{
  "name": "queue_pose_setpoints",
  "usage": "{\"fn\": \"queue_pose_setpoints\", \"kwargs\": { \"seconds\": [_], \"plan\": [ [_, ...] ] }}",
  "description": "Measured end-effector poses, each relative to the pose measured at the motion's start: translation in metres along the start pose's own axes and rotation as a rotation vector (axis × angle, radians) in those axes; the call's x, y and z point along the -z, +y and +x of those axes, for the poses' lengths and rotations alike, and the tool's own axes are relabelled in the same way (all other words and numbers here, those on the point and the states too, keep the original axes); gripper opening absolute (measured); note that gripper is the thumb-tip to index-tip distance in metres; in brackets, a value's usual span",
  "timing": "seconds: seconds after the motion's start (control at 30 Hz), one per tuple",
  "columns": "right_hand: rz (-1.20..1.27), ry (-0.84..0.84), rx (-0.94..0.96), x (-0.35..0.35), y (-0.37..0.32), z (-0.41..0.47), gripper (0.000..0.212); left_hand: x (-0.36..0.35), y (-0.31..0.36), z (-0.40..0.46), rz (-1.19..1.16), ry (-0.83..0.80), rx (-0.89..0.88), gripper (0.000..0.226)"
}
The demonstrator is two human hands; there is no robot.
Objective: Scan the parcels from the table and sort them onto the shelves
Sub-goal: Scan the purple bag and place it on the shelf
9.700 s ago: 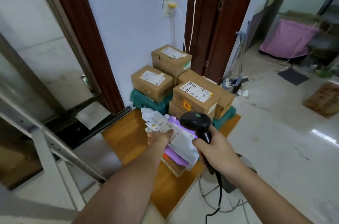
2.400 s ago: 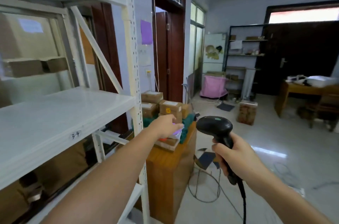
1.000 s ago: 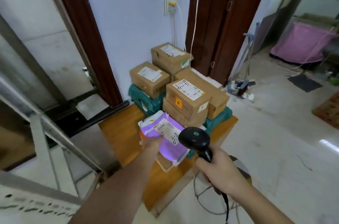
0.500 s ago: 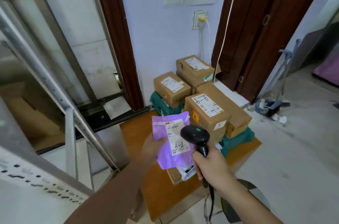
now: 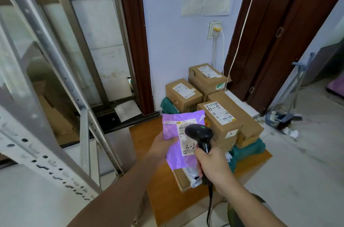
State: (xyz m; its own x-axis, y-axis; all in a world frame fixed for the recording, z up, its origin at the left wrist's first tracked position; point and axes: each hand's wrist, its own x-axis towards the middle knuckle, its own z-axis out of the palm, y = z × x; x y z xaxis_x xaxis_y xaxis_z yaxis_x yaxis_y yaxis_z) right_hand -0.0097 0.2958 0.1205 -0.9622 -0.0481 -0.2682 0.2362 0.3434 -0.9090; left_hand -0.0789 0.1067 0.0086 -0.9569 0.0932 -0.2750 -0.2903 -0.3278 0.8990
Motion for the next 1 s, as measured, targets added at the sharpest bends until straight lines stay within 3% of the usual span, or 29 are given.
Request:
{"fn": "queue_pose_setpoints", "kwargs": {
  "seconds": [0.13, 0.37, 0.6, 1.0],
  "plan": [
    [-0.004, 0.004, 0.023, -0.005, -0.001, -0.006, 0.005, 0.003, 0.003, -0.001, -0.019, -0.014, 0.007, 0.053],
    [-0.004, 0.021, 0.021, -0.016, -0.004, -0.019, 0.006, 0.005, 0.008, -0.012, -0.060, -0.045, -0.001, 0.036],
    [0.002, 0.039, -0.009, -0.031, -0.004, -0.028, 0.005, 0.009, 0.005, -0.025, -0.083, -0.050, -0.017, 0.054],
    [-0.007, 0.034, -0.018, -0.025, 0.004, -0.044, 0.013, -0.002, 0.006, -0.046, -0.021, -0.020, 0.000, 0.034]
  ]
}}
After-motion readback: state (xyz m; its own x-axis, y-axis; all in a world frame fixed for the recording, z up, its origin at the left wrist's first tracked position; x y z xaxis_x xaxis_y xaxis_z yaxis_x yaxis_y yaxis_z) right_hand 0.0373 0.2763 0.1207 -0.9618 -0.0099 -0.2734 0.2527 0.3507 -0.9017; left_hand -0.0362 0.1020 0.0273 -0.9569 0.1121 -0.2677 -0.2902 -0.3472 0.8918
